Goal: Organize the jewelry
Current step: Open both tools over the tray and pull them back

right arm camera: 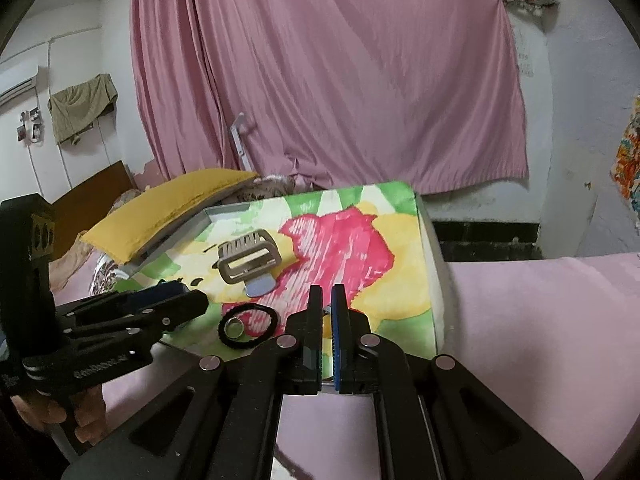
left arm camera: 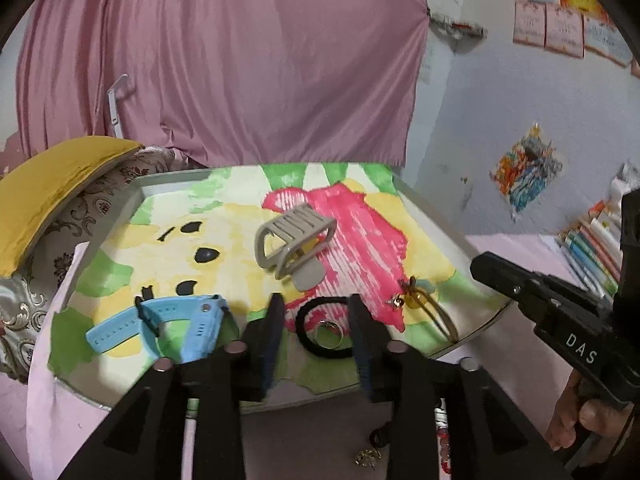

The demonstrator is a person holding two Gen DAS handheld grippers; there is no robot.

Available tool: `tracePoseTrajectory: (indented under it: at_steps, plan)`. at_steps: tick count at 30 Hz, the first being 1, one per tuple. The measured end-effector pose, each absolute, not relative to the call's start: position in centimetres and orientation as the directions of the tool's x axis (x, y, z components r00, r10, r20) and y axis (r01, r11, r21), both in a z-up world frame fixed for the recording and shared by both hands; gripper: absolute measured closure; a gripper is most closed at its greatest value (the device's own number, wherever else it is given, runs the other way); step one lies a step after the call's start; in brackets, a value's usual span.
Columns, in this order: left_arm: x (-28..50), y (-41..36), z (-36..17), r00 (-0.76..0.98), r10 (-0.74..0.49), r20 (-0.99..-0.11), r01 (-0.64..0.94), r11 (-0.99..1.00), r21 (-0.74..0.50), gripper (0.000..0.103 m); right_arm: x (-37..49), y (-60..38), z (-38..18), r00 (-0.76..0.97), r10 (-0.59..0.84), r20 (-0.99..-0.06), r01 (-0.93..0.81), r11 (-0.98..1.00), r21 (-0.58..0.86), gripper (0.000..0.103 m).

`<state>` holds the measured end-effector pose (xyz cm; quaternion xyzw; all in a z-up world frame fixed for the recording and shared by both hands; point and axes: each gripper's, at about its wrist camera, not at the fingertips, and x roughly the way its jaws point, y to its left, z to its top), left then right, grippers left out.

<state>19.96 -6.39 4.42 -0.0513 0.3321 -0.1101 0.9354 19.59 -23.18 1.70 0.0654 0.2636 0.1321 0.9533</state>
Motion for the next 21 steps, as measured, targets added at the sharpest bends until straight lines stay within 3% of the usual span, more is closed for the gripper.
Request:
tracePoseTrajectory:
  at_steps: [2, 3, 5, 6, 9, 11, 13, 17, 21]
  plan:
    - [19.3, -5.9, 4.8, 0.774, -0.243, -0.585, 0.164, 0.969, -0.186, 0.046, 19.0, -23.4, 2.0, 0.837, 0.279, -0.470, -0.214, 0.959, 0.188, 0.091]
    - [18.9, -5.6, 5.1, 0.787, -0.241, -0.568, 0.158, 0.969, -0.193, 0.044, 18.6, -23.5, 2.2, 0.845, 0.271, -0.461, -0.209, 0.961, 0.182, 0.086]
    - [18.0, -5.2, 5.6, 0.809, -0.237, -0.539, 0.153, 0.969, -0.196, 0.042, 17.4, -23.7, 2.8, 0.874, 0.247, -0.418, -0.192, 0.967, 0.170, 0.065]
    - [17.5, -5.0, 5.9, 0.819, -0.230, -0.525, 0.152, 0.970, -0.188, 0.041, 16.9, -23.8, 3.0, 0.884, 0.241, -0.400, -0.188, 0.968, 0.166, 0.063]
    - [16.0, -4.4, 6.6, 0.853, -0.211, -0.477, 0.139, 0.973, -0.182, 0.024, 15.0, -23.9, 4.1, 0.914, 0.227, -0.337, -0.185, 0.971, 0.150, 0.058]
    - [15.2, -4.0, 7.0, 0.870, -0.209, -0.446, 0.137, 0.972, -0.189, 0.014, 13.7, -24.1, 4.5, 0.929, 0.218, -0.300, -0.183, 0.973, 0.142, 0.038]
    - [14.2, -3.7, 7.4, 0.886, -0.204, -0.417, 0.133, 0.972, -0.193, 0.007, 12.2, -24.1, 5.0, 0.944, 0.215, -0.251, -0.185, 0.973, 0.135, 0.030]
    - [12.1, -3.1, 7.9, 0.910, -0.197, -0.365, 0.130, 0.971, -0.200, 0.001, 9.8, -24.0, 5.5, 0.958, 0.208, -0.197, -0.188, 0.975, 0.116, 0.007]
    - [10.4, -2.8, 8.1, 0.921, -0.187, -0.342, 0.126, 0.973, -0.192, 0.001, 8.2, -23.9, 5.5, 0.963, 0.206, -0.173, -0.192, 0.977, 0.091, 0.004]
